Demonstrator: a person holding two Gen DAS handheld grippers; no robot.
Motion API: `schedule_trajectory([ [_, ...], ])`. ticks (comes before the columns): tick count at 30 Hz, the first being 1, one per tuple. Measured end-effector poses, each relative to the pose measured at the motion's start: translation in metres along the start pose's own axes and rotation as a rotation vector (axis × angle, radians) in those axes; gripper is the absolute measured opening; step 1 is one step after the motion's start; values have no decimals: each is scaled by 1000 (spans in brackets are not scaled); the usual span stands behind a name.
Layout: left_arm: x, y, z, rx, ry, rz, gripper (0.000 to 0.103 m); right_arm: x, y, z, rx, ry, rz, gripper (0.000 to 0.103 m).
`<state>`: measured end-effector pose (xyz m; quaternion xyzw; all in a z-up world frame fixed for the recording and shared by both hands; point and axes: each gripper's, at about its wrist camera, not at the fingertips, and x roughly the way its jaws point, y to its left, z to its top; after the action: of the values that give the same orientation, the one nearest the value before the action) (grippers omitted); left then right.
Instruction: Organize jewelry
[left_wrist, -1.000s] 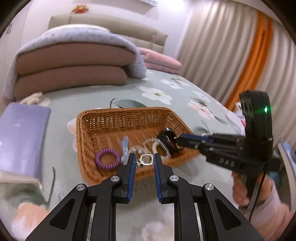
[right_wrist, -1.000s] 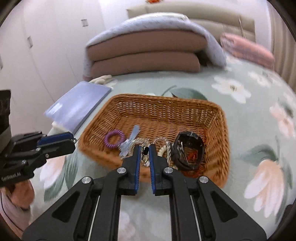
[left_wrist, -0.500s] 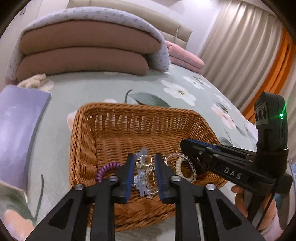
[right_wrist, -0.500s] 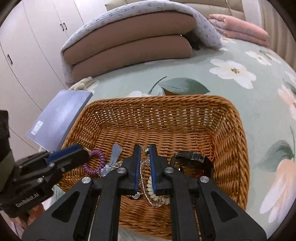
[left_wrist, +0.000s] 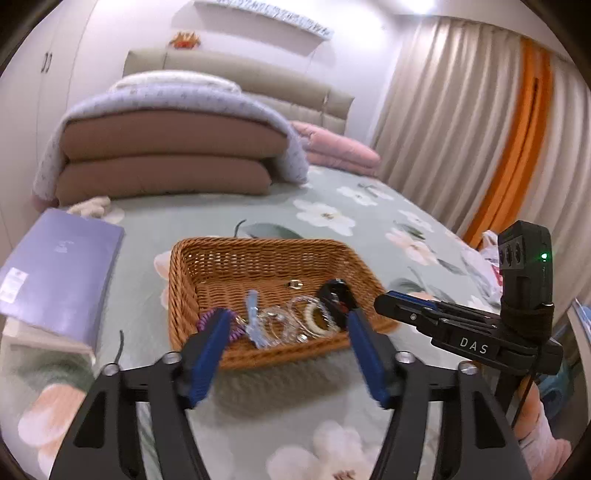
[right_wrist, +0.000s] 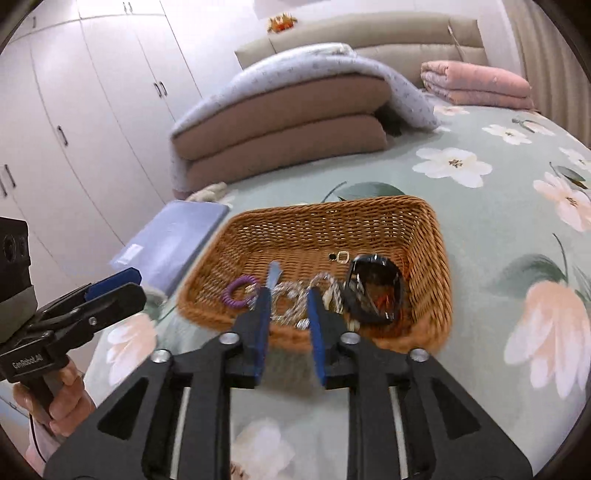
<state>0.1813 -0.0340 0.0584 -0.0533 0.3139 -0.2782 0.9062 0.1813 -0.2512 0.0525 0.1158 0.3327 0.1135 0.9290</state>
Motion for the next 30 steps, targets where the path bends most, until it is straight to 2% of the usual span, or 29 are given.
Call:
schedule_trajectory([
  [2, -18, -12, -12, 15, -25, 7, 77, -20, 5, -12, -8, -23, -4, 48],
  [3, -23, -16, -15, 19, -28, 10, 77, -30, 7, -19, -8, -37, -16, 73],
  [4, -26, -18, -19, 20, -28, 12, 77, -39, 9, -24, -9, -53, -32, 89],
  [5, -31, -21, -23, 19, -27, 20, 77, -47, 12, -29, -16, -73, -52, 93],
  [8, -43, -27, -36, 10, -35, 41, 77, -70, 23, -44, -73, -95, -126, 95],
  [10, -50, -28, -45, -2, -42, 56, 77, -78, 31, -52, -108, -97, -205, 96],
  [11, -54, -28, -49, -11, -46, 74, 77, -84, 35, -58, -120, -99, -256, 97],
  [13, -62, -29, -59, -26, -60, 117, 77, -93, 37, -65, -118, -97, -301, 97],
  [19, -81, -40, -81, -44, -94, 243, 77, -117, 35, -89, -65, -107, -299, 97],
  [24, -92, -55, -96, -18, -134, 319, 77, -132, 39, -107, -76, -146, -354, 97],
  [26, -91, -61, -100, -8, -130, 334, 77, -134, 42, -113, -93, -152, -391, 97],
  [30, -92, -62, -103, -16, -119, 353, 77, -134, 43, -120, -98, -149, -411, 97],
])
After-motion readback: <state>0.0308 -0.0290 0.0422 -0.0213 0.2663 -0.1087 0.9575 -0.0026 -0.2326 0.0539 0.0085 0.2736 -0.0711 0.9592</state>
